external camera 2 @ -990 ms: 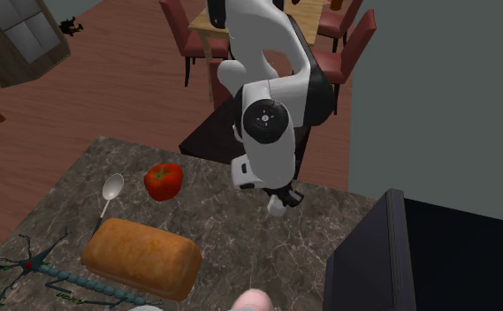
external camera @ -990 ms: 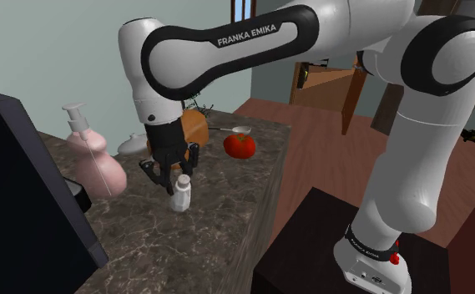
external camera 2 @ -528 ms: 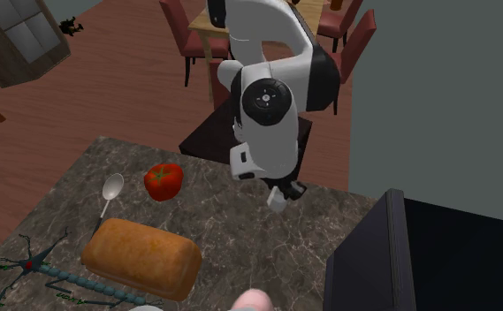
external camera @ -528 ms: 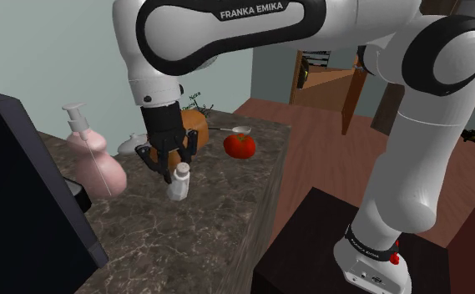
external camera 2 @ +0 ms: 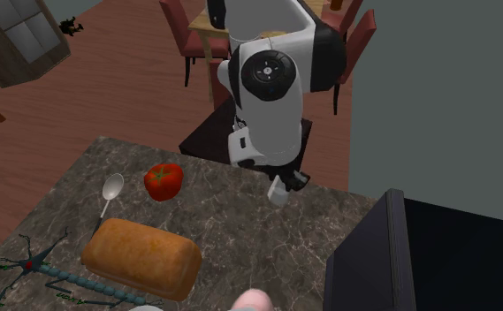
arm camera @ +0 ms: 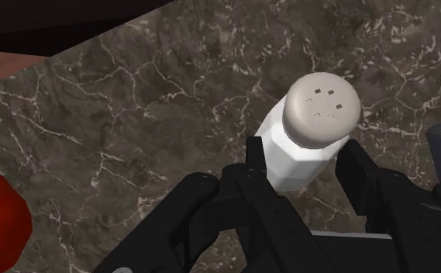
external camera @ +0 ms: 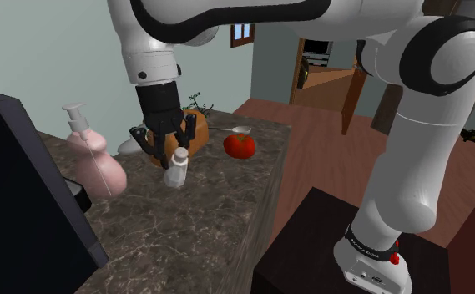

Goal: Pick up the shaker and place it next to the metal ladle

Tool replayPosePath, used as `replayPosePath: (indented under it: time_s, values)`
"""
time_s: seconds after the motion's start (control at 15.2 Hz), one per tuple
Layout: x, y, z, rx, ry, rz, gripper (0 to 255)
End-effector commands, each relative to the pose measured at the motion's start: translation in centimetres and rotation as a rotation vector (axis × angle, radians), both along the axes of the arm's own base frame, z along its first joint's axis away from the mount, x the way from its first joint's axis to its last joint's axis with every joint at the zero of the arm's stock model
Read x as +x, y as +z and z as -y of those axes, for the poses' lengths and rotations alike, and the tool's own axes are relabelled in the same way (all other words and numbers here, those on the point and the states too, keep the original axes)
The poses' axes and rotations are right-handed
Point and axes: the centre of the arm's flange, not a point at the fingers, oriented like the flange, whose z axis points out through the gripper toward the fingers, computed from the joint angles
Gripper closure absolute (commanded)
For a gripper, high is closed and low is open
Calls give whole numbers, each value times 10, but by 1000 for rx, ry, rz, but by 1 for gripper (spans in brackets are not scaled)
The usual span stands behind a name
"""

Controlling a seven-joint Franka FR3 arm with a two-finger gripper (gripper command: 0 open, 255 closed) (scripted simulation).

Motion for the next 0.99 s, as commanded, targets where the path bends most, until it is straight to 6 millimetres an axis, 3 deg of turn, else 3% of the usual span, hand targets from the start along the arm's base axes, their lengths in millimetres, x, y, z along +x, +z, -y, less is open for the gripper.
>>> replayPosePath:
  time_s: [0.0, 0.26, 0.92]
  values:
    - [0, 11, 0, 0, 0, 0, 255]
    - [0, 28, 0, 0, 0, 0, 255]
    - [47, 12, 123, 0, 0, 0, 255]
